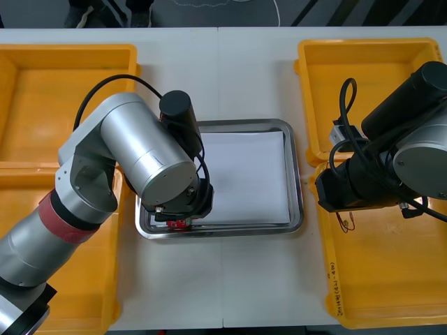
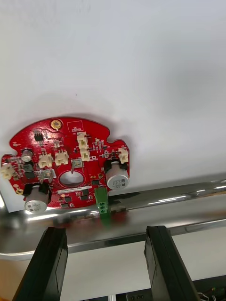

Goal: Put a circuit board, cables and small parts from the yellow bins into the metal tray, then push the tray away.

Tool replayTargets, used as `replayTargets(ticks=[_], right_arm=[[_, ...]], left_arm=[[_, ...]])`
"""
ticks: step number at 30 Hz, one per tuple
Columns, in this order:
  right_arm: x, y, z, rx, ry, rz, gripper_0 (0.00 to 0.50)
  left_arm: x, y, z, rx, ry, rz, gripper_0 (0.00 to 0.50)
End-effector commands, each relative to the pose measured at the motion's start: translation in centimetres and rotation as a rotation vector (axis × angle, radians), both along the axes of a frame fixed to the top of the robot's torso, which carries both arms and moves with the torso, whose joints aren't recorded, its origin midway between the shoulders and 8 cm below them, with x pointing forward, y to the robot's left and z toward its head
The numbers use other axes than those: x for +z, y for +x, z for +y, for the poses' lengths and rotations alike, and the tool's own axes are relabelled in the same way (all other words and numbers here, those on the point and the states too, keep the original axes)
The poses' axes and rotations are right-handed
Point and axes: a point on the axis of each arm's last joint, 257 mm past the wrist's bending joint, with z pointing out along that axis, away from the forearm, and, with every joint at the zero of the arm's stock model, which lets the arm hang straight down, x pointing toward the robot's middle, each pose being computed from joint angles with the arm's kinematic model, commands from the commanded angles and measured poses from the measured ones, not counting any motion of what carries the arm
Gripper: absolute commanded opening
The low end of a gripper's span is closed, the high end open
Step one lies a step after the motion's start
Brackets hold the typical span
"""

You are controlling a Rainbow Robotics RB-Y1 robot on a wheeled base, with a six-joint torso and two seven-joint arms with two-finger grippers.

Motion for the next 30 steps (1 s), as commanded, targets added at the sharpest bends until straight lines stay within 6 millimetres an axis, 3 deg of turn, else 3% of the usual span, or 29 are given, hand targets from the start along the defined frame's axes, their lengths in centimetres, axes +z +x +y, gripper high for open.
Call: replayTargets(ticks=[1,6,12,21,30], right_arm=[[1.3,0.2,1.0,0.048,0.001,-0.042,0.0],[1.4,0.2,1.2,0.061,0.005,-0.044,0.0],[1.3,0.0,1.4,0.079,0.007,-0.04,0.0],[1.7,0.0,2.6,0.137,0.019,-0.047,0.0],[2.5,0.0,5.1,0.247,0.005,-0.073,0.0]], left_arm=[[4.8,1.5,-0.9,-0.088,-0.027,-0.129,0.484],[7.5,1.7,-0.9,-0.085,-0.076,-0.196,0.486],[10.7,2.6,0.9,-0.041,-0.12,-0.264,0.486],[13.9,4.3,7.0,0.067,-0.121,-0.304,0.487],[15.5,5.3,12.1,0.134,-0.091,-0.303,0.488]])
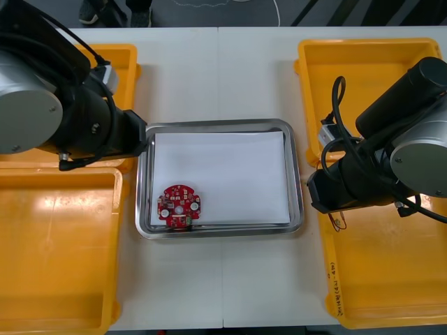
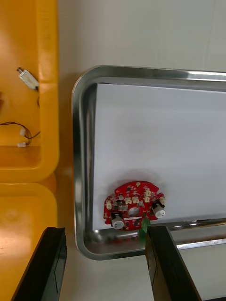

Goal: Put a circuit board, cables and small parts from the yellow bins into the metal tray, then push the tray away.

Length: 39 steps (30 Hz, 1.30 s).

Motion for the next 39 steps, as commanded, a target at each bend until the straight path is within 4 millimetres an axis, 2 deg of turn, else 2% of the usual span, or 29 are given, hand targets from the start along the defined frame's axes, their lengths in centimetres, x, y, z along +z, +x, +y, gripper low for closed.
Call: replayTargets(ticks=[1,9,15,19,22,30,36,39], right_arm=[[1.9,0.1,3.2,0.161,-0.021,-0.072,0.0],[1.9,1.0,5.7,0.331,-0.082,-0.113,0.0],[2.0,2.0,7.3,0.466,-0.126,-0.148,0.0],[1.8,2.6,8.4,0.545,-0.167,-0.171,0.0],[1.5,3.4,10.0,0.616,-0.195,-0.203,0.0],[0.2,4.3,13.0,0.767,-0.257,-0.246,0.0],[-1.3,4.9,13.8,0.878,-0.319,-0.256,0.0],[-1.9,5.3,14.0,0.935,-0.337,-0.259,0.0]], left_arm=[[3.1,1.3,3.1,0.029,0.04,-0.058,0.489],[3.4,2.6,7.6,0.075,0.089,-0.035,0.486],[2.4,3.3,10.9,0.09,0.143,0.014,0.488],[2.1,3.7,12.3,0.09,0.163,0.034,0.488],[1.7,4.0,13.6,0.084,0.185,0.052,0.486],[0.9,4.8,15.4,0.109,0.188,0.106,0.488],[0.3,5.3,16.5,0.085,0.195,0.145,0.486],[0.2,6.3,16.3,0.08,0.178,0.134,0.488]])
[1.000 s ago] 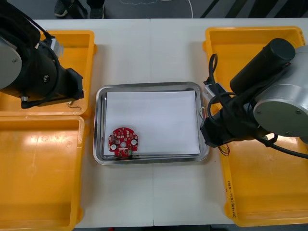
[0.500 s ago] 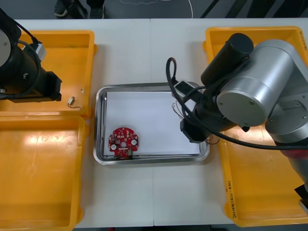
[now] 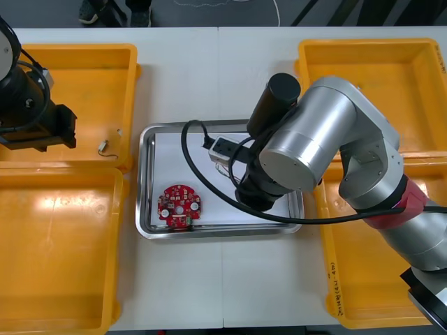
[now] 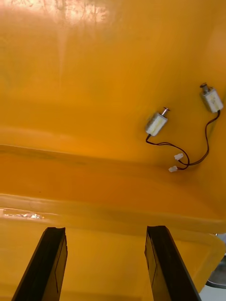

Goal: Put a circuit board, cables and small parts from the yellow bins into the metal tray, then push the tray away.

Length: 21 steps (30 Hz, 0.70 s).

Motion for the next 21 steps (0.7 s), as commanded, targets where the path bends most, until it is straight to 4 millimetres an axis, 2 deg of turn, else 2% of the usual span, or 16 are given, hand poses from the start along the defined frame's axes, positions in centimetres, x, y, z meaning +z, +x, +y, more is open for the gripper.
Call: replayTargets(ticks=[1,7,14,21], right_arm=[[0.5,0.8,2.2,0.143,-0.034,-0.049,0.0],[-1.2,1.4,2.5,0.232,-0.075,-0.065,0.0],[-3.0,1.4,3.0,0.332,-0.122,-0.064,0.0],[-4.0,1.6,3.3,0.383,-0.138,-0.064,0.0]], left_arm=[[3.4,2.7,1.1,-0.093,0.044,-0.078,0.487],[3.0,3.8,0.3,-0.102,0.041,-0.061,0.488],[2.5,5.2,-1.5,-0.119,0.007,-0.082,0.489],[1.8,6.3,-2.8,-0.126,-0.013,-0.102,0.488]])
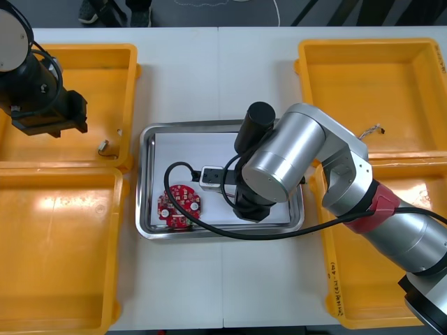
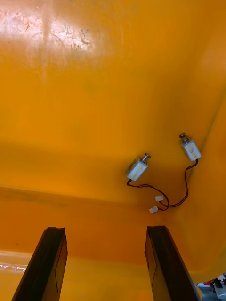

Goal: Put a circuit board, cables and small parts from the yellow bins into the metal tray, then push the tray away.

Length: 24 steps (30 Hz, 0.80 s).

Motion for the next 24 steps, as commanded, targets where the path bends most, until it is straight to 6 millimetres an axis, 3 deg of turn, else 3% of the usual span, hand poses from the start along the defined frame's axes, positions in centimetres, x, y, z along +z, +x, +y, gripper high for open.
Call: replayTargets(ticks=[1,17,19,21,24], right_arm=[[1.1,0.5,2.3,0.079,0.008,-0.037,0.0],[1.1,0.4,2.9,0.124,-0.001,-0.049,0.0],[1.1,0.4,2.8,0.119,-0.001,-0.049,0.073],[1.2,0.6,2.6,0.115,-0.004,-0.053,0.264],[1.2,0.7,2.4,0.11,-0.005,-0.051,0.411]], left_arm=[[1.8,2.2,-2.1,-0.147,0.037,-0.063,0.488],[0.4,3.9,-3.7,-0.171,0.03,-0.075,0.487],[0.2,4.1,-3.8,-0.181,0.035,-0.078,0.487],[-0.4,4.2,-3.7,-0.211,0.051,-0.069,0.486],[-1.0,4.2,-3.5,-0.244,0.072,-0.057,0.486]])
